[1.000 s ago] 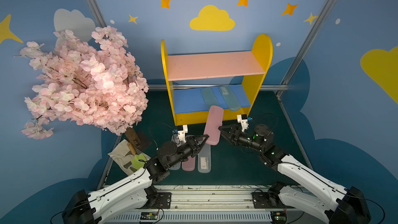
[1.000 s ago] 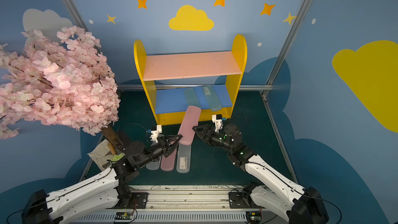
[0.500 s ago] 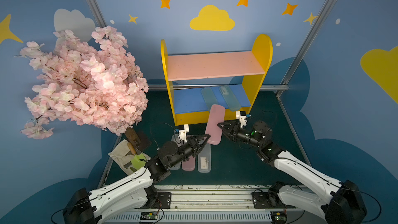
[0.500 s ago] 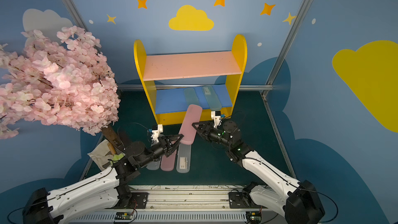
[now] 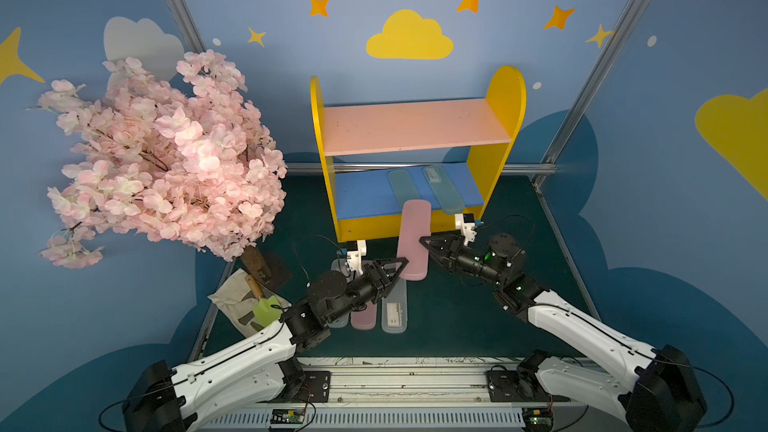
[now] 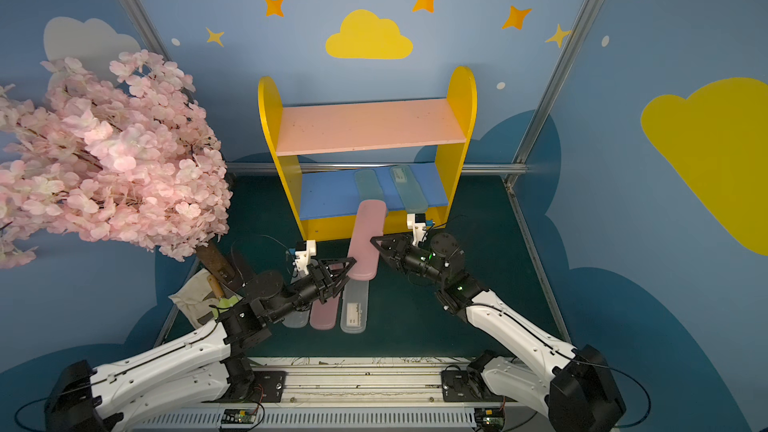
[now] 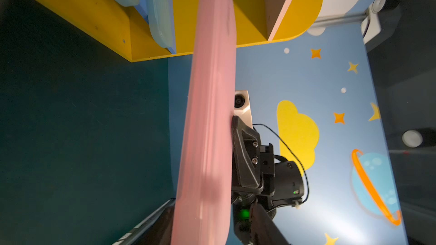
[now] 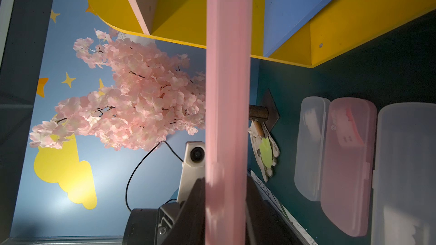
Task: Remove the pencil cases from the shelf
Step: Pick up the pencil case from the shelf, then place the pencil case at the center of the board.
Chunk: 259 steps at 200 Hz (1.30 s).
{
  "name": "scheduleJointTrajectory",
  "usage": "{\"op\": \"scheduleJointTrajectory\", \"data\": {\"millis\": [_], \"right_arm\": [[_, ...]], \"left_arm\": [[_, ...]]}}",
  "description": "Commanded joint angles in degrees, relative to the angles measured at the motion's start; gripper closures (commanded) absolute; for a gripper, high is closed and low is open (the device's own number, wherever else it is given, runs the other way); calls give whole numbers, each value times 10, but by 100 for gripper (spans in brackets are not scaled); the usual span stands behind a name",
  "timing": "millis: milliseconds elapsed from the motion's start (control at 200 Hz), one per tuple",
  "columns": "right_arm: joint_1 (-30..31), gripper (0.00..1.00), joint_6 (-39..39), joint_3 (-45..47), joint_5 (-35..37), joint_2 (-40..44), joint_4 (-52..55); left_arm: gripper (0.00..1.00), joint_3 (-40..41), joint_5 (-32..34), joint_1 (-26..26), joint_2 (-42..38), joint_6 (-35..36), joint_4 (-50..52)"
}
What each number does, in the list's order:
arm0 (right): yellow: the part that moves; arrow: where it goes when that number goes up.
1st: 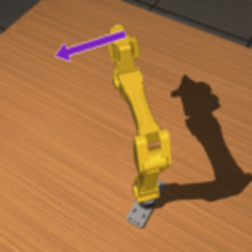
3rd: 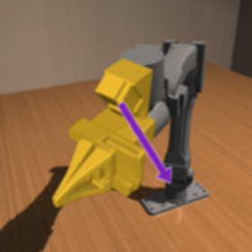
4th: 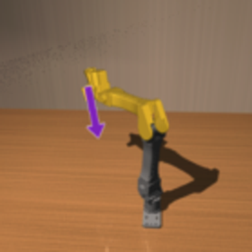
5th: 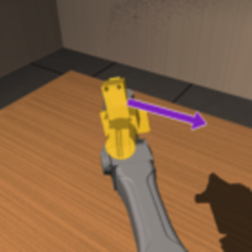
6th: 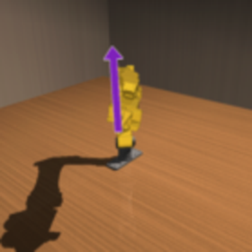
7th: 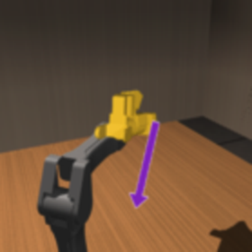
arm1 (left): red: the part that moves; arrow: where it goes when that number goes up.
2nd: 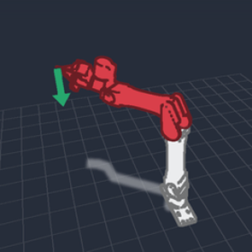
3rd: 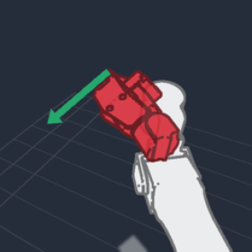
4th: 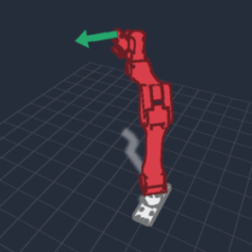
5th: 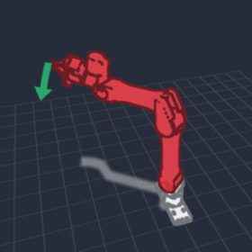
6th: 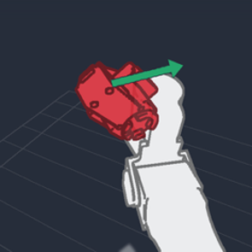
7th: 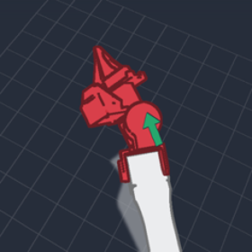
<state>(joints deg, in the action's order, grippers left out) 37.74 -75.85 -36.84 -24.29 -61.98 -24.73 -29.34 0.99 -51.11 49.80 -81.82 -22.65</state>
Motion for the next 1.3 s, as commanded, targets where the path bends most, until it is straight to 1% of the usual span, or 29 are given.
{"op": "scheduleJointTrajectory", "data": {"millis": [0,40,130,245,380,425,506,631,776,906,1036,1196,1291], "right_arm": [[-5,85,15,16,-2,20,1],[-6,85,21,20,0,26,13],[-7,85,44,28,5,43,49],[-9,85,84,42,18,71,109],[-12,85,129,69,31,102,163],[-13,85,142,82,32,111,177],[-15,85,157,103,32,121,194],[-15,85,169,136,32,128,193],[-15,85,179,157,34,110,172],[-16,85,185,162,28,77,146],[-14,85,191,159,13,29,115],[-12,86,227,147,-5,-28,88],[-8,87,239,143,-4,-52,70]], "left_arm": [[26,-27,35,0,-32,35,67],[19,-30,50,0,-44,37,99],[13,-29,84,0,-70,33,153],[8,-20,116,0,-97,22,196],[5,-8,138,0,-118,16,227],[2,-6,144,0,-123,16,238],[0,-1,155,0,-132,18,252],[0,16,168,0,-144,14,254],[0,30,176,1,-152,14,247],[0,35,182,0,-155,13,248],[0,37,185,0,-153,9,250],[0,39,189,0,-152,6,250],[0,39,190,1,-154,5,253]]}}
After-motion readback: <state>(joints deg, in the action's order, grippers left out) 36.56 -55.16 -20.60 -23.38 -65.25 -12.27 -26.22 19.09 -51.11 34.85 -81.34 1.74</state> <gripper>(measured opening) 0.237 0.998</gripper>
